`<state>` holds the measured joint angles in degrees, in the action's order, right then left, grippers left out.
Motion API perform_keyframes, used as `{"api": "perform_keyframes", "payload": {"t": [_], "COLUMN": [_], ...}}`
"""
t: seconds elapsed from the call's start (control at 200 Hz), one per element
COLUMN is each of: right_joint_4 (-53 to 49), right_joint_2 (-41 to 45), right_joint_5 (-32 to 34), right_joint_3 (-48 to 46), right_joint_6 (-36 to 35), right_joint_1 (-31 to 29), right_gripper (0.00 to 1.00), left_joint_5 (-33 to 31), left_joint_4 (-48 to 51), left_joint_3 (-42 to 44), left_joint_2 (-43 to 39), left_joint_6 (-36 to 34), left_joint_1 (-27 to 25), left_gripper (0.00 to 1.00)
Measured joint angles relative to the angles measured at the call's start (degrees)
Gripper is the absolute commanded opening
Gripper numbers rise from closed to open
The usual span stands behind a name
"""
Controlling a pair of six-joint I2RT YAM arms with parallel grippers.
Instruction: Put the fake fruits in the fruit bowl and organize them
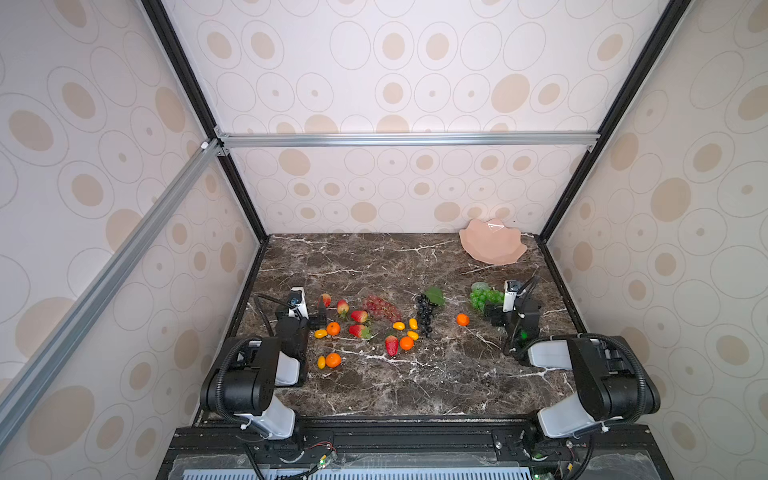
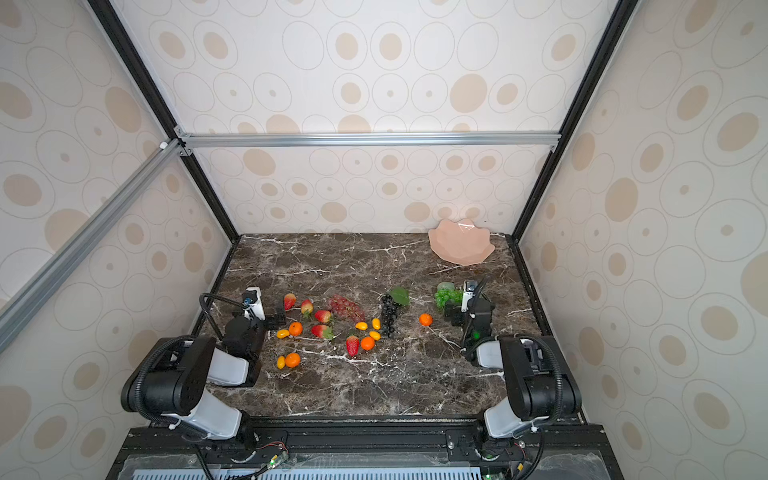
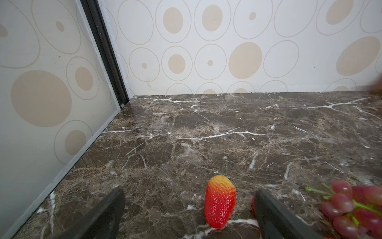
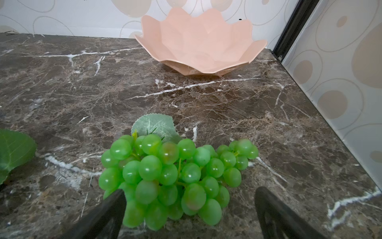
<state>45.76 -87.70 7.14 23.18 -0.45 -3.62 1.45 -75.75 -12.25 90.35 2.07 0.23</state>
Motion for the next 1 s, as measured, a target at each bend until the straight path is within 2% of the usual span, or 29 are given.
{"api": "perform_keyframes", "payload": {"t": [0.74, 0.865, 1.0], "right_joint_4": [-0.09, -1.18, -8.37], "right_joint_2": [0.0, 1.86, 9.49], "right_joint_5": [0.15, 0.76, 2.67], "right_joint_3": [0.0, -0.17, 0.66], "right_joint_6": [-0.07, -0.26, 1.01], "right_joint_1": [-0.02, -0.55, -1.2], "right_gripper": [1.0, 1.0, 1.0], "left_joint_5": [-0.17, -3.08, -11.17], "left_joint_4": [-0.46, -0.33, 3.48], "left_joint_3": [0.22, 2.23, 2.73], "left_joint_2": [-0.09, -3.32, -11.39], "left_joint_6": [-0.22, -1.29, -1.88], "left_joint_1": [-0.15, -2.67, -7.72], "left_gripper": [0.98, 0.98, 0.98]}}
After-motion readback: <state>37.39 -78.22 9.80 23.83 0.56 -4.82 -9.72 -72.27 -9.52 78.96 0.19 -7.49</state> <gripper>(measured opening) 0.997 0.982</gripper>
